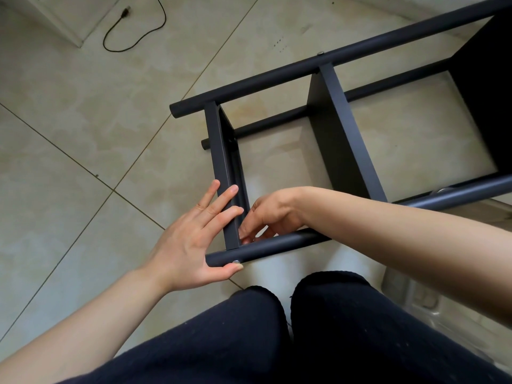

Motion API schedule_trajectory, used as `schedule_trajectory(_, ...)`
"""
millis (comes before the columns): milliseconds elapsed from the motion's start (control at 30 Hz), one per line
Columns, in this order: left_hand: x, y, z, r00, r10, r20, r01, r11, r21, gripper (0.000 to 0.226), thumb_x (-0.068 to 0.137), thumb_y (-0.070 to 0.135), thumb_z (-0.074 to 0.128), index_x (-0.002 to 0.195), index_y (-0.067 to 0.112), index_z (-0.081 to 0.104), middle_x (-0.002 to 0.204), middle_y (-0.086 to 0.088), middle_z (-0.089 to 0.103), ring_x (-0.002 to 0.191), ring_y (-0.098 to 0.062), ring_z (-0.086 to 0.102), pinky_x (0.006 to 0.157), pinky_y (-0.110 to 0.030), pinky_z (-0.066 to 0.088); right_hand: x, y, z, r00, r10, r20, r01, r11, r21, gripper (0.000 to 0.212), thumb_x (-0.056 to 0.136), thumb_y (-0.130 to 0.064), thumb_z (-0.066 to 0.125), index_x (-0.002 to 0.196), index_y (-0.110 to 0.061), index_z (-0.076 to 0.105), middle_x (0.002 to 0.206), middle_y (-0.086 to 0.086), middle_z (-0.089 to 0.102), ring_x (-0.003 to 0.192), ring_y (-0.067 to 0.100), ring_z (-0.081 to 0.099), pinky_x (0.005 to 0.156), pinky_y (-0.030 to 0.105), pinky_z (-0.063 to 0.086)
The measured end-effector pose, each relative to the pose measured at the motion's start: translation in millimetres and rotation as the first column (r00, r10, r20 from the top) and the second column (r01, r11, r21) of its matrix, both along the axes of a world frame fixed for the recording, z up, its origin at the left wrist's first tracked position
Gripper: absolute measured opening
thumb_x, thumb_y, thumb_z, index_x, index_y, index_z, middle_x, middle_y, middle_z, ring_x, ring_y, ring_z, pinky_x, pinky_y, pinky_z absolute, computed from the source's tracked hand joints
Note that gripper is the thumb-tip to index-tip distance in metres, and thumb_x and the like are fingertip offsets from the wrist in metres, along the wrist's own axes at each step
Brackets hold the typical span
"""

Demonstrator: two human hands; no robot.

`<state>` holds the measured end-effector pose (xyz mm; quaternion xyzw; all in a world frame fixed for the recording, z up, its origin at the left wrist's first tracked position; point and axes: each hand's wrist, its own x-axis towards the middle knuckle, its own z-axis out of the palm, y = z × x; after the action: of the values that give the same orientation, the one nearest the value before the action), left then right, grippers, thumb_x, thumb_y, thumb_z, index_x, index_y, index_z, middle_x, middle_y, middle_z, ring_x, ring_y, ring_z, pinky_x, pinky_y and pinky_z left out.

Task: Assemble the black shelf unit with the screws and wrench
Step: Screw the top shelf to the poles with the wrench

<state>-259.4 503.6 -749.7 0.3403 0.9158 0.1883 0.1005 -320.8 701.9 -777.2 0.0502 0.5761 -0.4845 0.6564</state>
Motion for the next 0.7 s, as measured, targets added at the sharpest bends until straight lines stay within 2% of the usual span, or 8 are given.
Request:
schedule_trajectory(100, 0.2, -0.2, -0.2, 1.000, 0.003, -0.004, -0.003, 1.000, 0.003, 0.080, 0.077, 0.064, 0.063, 0.142, 0.022, 0.042, 0.168, 0.006, 0.016, 0.156, -0.024, 0.010, 0.081, -0.043, 0.059, 1.4, -3.1, -2.1, 1.000, 0.008, -0.026, -0.007, 0.999, 0.037, 0.018, 0.095, -0.011, 0.060, 0.077, -0.009, 0.064, 0.078, 0.003, 0.063, 0.071, 0.013, 0.060, 0.076, 0.025, 0.050)
schedule_trajectory(200, -0.5, 0.3, -0.4, 1.000, 0.002, -0.010, -0.002, 1.000, 0.008, 0.080, 0.077, 0.064, 0.063, 0.142, 0.021, 0.043, 0.168, 0.005, 0.017, 0.156, -0.024, 0.010, 0.081, -0.042, 0.059, 1.4, -4.4, -2.6, 0.998, 0.043, -0.041, -0.041, 0.998, 0.053, 0.019, 0.095, -0.013, 0.060, 0.076, -0.010, 0.063, 0.081, 0.005, 0.060, 0.079, 0.016, 0.057, 0.081, 0.027, 0.048)
schedule_trajectory(300, -0.2, -0.2, -1.2, 1.000, -0.002, -0.013, 0.002, 1.000, 0.006, 0.081, 0.077, 0.064, 0.063, 0.142, 0.021, 0.044, 0.168, 0.004, 0.018, 0.156, -0.025, 0.011, 0.082, -0.039, 0.058, 1.2, -5.0, -2.0, 0.997, 0.058, -0.052, -0.054, 0.996, 0.071, 0.020, 0.093, -0.012, 0.062, 0.074, -0.011, 0.063, 0.078, 0.003, 0.060, 0.070, 0.014, 0.058, 0.070, 0.023, 0.049)
schedule_trajectory(433, -1.3, -1.1, -3.6, 1.000, -0.011, -0.023, 0.011, 1.000, 0.013, 0.081, 0.077, 0.065, 0.063, 0.142, 0.021, 0.044, 0.168, 0.004, 0.018, 0.156, -0.026, 0.011, 0.085, -0.037, 0.054, -0.2, -1.2, -3.0, 0.999, 0.035, -0.036, -0.034, 0.999, 0.024, 0.019, 0.093, -0.011, 0.062, 0.075, -0.010, 0.066, 0.078, 0.003, 0.064, 0.078, 0.014, 0.058, 0.080, 0.027, 0.047)
schedule_trajectory(600, -0.9, -0.6, -3.6, 1.000, 0.000, -0.007, 0.000, 1.000, 0.021, 0.081, 0.077, 0.065, 0.063, 0.143, 0.022, 0.043, 0.168, 0.004, 0.018, 0.156, -0.026, 0.010, 0.084, -0.041, 0.058, -0.5, -0.2, -4.1, 0.999, 0.015, -0.047, -0.013, 1.000, 0.028, 0.018, 0.091, -0.008, 0.065, 0.073, -0.010, 0.067, 0.068, 0.000, 0.067, 0.071, 0.012, 0.060, 0.074, 0.025, 0.049)
schedule_trajectory(700, -0.4, -0.4, -2.4, 1.000, 0.007, 0.008, -0.007, 1.000, 0.019, 0.081, 0.077, 0.064, 0.063, 0.144, 0.023, 0.042, 0.169, 0.005, 0.015, 0.156, -0.024, 0.007, 0.086, -0.042, 0.058, 2.3, -4.1, -3.1, 0.997, 0.019, -0.073, -0.016, 0.999, 0.037, 0.012, 0.089, -0.006, 0.064, 0.077, -0.007, 0.064, 0.074, 0.005, 0.065, 0.074, 0.016, 0.061, 0.078, 0.028, 0.051)
